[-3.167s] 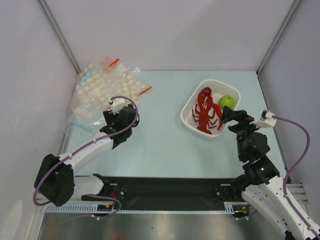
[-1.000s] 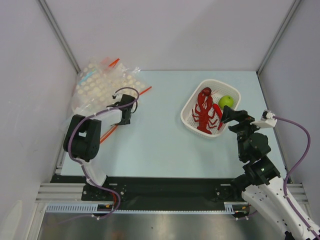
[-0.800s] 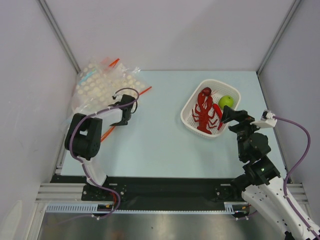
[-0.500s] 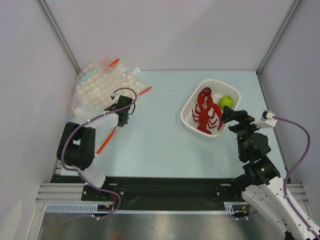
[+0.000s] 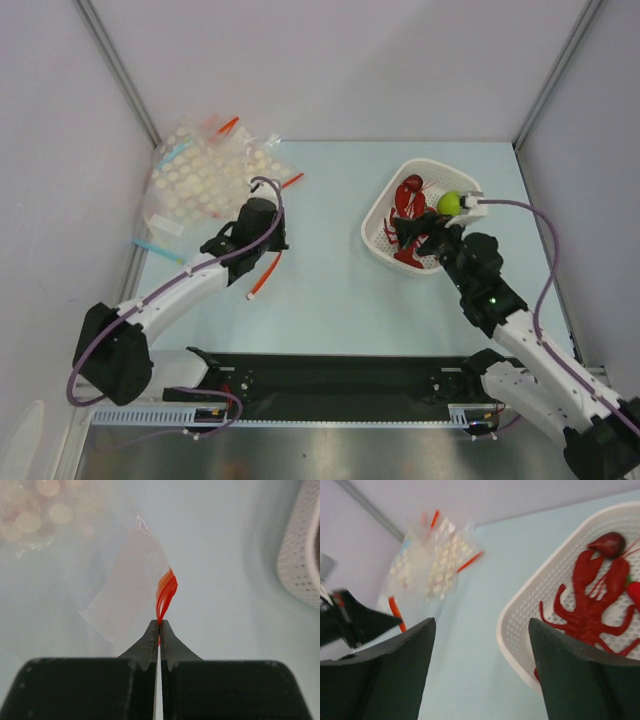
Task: Place the food in the zip-top bag and seal the zipper
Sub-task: Pick up the zipper food storage bag at the center of the board.
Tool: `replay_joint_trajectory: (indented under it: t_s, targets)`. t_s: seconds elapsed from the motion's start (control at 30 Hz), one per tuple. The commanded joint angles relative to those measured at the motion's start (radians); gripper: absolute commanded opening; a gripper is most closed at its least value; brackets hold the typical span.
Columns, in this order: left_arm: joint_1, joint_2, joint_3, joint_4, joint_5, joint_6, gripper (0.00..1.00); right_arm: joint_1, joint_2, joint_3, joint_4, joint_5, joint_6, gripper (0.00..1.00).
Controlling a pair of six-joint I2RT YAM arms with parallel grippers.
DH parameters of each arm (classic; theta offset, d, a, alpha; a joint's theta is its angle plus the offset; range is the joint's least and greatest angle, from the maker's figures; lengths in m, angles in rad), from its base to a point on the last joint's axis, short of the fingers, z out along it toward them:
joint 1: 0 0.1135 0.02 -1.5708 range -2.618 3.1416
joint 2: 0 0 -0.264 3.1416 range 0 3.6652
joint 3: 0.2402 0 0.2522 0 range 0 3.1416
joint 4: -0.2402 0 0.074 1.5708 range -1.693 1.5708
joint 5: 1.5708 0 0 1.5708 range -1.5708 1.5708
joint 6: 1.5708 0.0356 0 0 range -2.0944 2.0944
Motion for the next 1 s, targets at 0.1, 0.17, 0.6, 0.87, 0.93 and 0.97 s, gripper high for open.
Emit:
replay_joint_trajectory:
  t_s: [0.1, 0.17, 0.6, 0.87, 0.93, 0.97]
  targets:
    - [-0.003, -0.199, -0.072, 0.122, 0.153, -0.047, 0.0, 0.082, 0.254, 0.044, 0.166, -0.324, -0.078, 0.77]
    - [-0.005, -0.255, -0.099, 0.141, 0.167, -0.073, 0.0, 0.149, 0.294, 0.04, 0.2, -0.284, -0.106, 0.76]
    - [-0.006, -0.471, -0.217, 0.24, 0.36, -0.199, 0.0, 0.563, 0.506, 0.054, 0.427, 0.007, -0.445, 0.61]
    - [-0.006, -0.503, -0.234, 0.273, 0.383, -0.219, 0.0, 0.629, 0.714, 0.146, 0.468, 0.141, -0.474, 0.49]
    - [-0.006, -0.499, -0.234, 0.277, 0.394, -0.223, 0.0, 0.637, 0.734, 0.162, 0.475, 0.162, -0.486, 0.48]
    - [-0.008, -0.497, -0.236, 0.28, 0.4, -0.229, 0.0, 0.642, 0.744, 0.16, 0.493, 0.163, -0.488, 0.47]
